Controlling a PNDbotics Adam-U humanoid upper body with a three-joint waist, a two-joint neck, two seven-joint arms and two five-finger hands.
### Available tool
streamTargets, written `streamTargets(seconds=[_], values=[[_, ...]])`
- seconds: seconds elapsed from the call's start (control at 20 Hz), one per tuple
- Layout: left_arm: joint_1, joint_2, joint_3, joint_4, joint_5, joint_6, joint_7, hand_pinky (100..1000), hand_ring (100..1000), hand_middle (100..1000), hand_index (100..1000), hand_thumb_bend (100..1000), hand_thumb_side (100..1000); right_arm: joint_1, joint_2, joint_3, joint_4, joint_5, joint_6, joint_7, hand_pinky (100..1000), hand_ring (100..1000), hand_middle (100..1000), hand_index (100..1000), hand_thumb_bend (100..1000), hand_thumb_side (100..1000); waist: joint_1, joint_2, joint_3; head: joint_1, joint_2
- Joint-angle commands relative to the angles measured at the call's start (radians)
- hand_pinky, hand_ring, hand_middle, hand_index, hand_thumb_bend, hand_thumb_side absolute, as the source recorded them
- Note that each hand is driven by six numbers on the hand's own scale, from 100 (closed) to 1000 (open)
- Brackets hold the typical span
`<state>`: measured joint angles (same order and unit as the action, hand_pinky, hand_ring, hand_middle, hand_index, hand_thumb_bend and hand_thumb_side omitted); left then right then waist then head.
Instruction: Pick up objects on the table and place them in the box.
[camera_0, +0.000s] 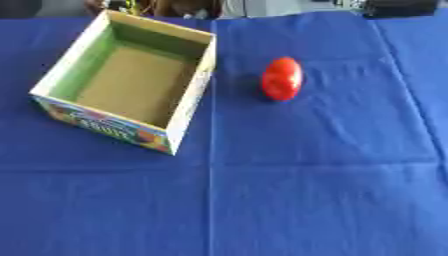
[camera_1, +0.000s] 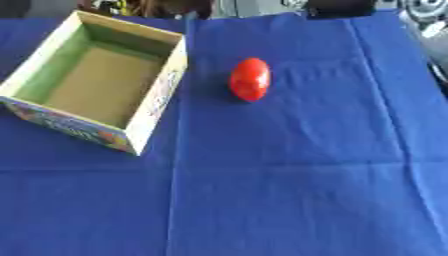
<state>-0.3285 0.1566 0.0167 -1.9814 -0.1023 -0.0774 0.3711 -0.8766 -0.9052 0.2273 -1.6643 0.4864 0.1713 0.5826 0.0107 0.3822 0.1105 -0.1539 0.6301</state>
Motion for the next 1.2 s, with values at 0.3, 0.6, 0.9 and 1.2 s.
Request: streamTargets(seconds=[0.3, 0.6, 0.9, 1.2], values=[[-0.009, 0.005, -0.005, -0.019, 0.005, 0.0, -0.008, 573, 889, 837, 682, 100, 938, -0.072, 0.021, 0.039, 0.072, 0.049, -0.021, 0.138, 821, 856, 848, 927, 100, 853, -0.006, -0.029, 0.001, -0.008, -0.005], [-0.01, 0.004, -0.005, -0.019, 0.005, 0.0, -0.008, 573, 889, 837, 681, 100, 936, -0.083, 0.04, 0.053, 0.09, 0.049, 0.003, 0.164, 833, 864, 835, 947, 298, 835, -0.007, -0.029, 0.002, -0.007, -0.005], [-0.012, 0.004, -0.007, -0.019, 0.006, -0.001, -0.009, 572, 890, 837, 681, 100, 934, -0.094, 0.051, 0.065, 0.11, 0.028, 0.045, 0.222, 853, 888, 857, 988, 570, 775, -0.008, -0.028, 0.001, -0.009, -0.007], [-0.012, 0.004, -0.008, -0.019, 0.006, 0.0, -0.01, 572, 890, 837, 681, 100, 931, -0.108, 0.068, 0.088, 0.144, 0.055, 0.092, 0.288, 904, 930, 912, 1000, 662, 682, -0.01, -0.027, 0.001, -0.013, -0.008]])
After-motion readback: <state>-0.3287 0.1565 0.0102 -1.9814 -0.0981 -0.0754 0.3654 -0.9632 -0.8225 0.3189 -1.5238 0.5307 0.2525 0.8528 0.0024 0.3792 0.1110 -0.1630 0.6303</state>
